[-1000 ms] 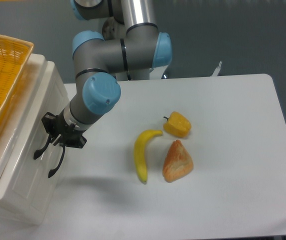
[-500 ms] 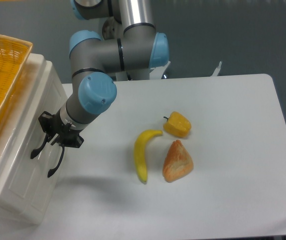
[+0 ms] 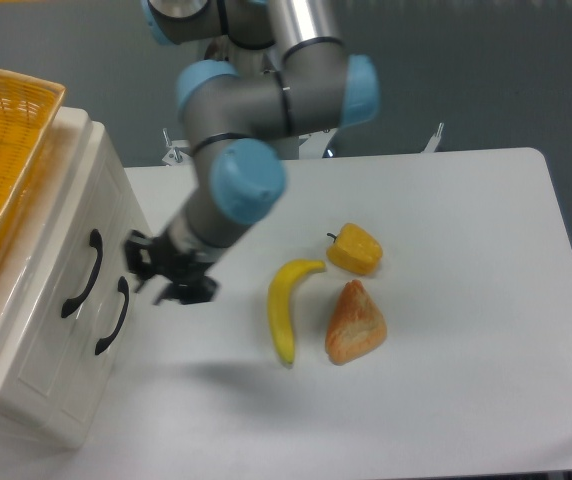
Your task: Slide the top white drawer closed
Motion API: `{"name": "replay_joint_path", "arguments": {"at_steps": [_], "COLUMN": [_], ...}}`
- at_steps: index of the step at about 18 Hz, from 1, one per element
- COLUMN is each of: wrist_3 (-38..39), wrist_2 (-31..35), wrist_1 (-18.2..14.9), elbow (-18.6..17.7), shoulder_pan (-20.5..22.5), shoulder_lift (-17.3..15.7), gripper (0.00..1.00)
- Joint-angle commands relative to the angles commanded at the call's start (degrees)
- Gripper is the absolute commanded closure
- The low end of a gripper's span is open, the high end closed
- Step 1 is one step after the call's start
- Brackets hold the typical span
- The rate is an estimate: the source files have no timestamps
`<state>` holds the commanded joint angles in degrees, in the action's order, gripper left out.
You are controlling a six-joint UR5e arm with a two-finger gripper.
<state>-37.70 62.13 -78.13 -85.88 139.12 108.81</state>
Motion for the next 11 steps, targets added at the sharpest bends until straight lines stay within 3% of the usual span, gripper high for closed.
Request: {"name": "replay_joint_path", "arguments": {"at_steps": [3,4,7,11], "wrist_3": [-2.89,-4.82,-14.12,-19.24], "wrist_2": [4.31,5.62,9.93,14.77], "wrist_1": [0.0,0.0,0.7,5.53], "elbow": [1.5,1.94,2.81,3.0], "shoulder_pan": [4.22,5.54,8.45,11.96], "shoulder_lift": [0.09,0.09,0.96,2.11], "gripper": [0.47,0.39,0.0,0.0]}}
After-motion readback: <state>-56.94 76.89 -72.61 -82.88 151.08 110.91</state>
